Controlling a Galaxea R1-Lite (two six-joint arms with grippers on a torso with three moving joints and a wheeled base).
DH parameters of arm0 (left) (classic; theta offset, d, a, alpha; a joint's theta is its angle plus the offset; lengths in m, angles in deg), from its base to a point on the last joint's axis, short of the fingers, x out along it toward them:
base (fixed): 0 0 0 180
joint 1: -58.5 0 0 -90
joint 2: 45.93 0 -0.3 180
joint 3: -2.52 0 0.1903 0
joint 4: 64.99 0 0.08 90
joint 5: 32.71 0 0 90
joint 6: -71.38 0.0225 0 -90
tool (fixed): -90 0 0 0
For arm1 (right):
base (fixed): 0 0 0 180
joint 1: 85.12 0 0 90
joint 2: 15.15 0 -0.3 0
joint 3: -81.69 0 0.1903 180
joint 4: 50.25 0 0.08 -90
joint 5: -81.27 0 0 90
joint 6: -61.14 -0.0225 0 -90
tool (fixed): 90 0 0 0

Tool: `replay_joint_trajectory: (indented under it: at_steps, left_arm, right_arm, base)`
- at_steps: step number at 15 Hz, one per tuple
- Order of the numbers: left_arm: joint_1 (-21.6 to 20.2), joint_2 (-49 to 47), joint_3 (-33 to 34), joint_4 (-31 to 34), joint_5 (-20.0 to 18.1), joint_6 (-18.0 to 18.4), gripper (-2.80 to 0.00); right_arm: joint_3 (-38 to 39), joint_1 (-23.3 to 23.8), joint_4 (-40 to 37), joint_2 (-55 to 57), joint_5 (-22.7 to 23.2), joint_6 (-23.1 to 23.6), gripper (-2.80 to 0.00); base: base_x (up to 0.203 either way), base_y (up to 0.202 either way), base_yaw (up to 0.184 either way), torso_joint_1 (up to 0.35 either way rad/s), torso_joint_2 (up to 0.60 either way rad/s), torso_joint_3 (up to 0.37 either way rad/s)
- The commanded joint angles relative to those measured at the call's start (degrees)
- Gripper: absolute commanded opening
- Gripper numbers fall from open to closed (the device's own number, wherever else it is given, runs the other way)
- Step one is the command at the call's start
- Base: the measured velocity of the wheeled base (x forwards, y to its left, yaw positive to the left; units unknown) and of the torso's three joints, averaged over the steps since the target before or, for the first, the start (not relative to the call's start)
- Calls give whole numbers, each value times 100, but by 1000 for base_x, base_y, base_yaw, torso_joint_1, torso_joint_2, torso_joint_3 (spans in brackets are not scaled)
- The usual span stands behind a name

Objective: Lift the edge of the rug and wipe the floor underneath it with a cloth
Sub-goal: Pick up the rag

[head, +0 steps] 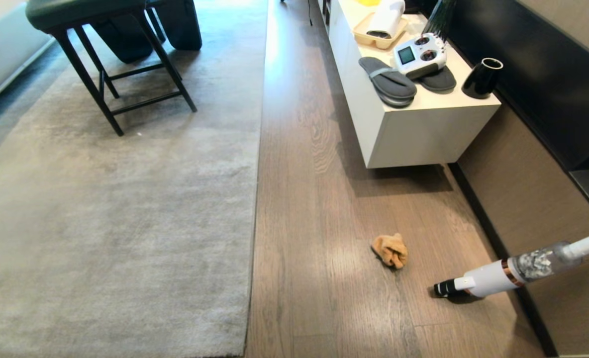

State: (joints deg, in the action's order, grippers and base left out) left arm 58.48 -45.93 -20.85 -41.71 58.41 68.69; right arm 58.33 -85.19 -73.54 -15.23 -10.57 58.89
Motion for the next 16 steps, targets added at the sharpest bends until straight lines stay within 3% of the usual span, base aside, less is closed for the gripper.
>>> replay_joint_trajectory:
  at_steps: [1,16]
  left_arm:
    - [2,0,0,0,2,-3,-280]
    - [-6,0,0,0,2,-12,-280]
  right_arm:
    - [0,-1,1,7,0,-3,-280]
    - [0,-1,1,7,0,-3,-280]
  base:
    - [0,0,0,2,3,-203]
    - [0,0,0,1,3,-200]
